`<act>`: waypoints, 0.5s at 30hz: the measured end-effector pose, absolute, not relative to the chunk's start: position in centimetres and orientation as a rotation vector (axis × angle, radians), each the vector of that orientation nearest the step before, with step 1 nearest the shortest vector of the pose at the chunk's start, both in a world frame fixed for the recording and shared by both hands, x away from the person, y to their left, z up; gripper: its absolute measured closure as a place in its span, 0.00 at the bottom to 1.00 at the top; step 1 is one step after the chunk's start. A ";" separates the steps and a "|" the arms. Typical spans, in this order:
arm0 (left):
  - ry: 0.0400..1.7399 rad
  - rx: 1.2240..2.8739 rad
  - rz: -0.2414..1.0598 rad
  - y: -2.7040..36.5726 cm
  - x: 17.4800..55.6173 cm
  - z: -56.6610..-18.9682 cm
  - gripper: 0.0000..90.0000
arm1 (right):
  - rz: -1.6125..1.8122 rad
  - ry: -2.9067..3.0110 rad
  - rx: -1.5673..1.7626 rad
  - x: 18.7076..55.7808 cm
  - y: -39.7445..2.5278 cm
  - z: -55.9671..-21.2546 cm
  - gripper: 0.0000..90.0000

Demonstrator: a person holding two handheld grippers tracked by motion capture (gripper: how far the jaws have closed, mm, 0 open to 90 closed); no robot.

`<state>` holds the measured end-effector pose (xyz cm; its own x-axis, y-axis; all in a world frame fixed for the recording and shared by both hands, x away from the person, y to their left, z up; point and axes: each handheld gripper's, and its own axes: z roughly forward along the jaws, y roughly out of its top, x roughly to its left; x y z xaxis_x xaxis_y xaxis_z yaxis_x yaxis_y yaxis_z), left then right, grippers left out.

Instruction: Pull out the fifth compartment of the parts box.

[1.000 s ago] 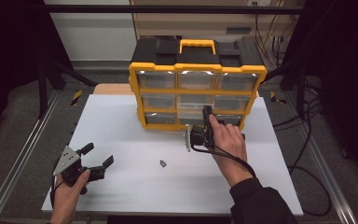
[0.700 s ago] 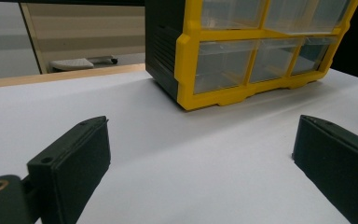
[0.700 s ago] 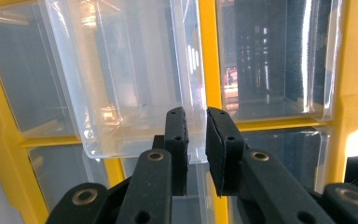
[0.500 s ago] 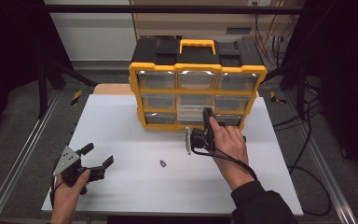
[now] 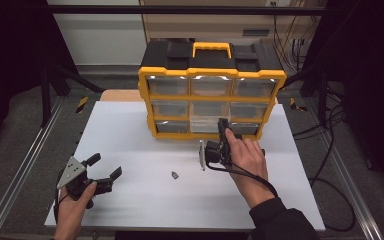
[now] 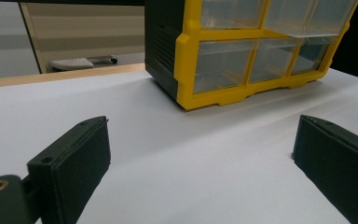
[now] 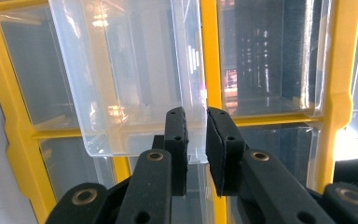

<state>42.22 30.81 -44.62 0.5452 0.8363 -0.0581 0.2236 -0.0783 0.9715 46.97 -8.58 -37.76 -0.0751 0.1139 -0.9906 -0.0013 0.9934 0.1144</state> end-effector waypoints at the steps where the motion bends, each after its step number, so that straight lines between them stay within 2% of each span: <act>1: 0.919 1.607 0.650 30.8 42.2 -44.6 0.04 | 0.098 1.643 0.083 46.9 -8.6 -37.8 0.87; 15: 0.918 1.609 0.648 30.8 42.2 -44.6 0.04 | 0.103 1.646 0.080 46.4 -8.6 -37.7 0.87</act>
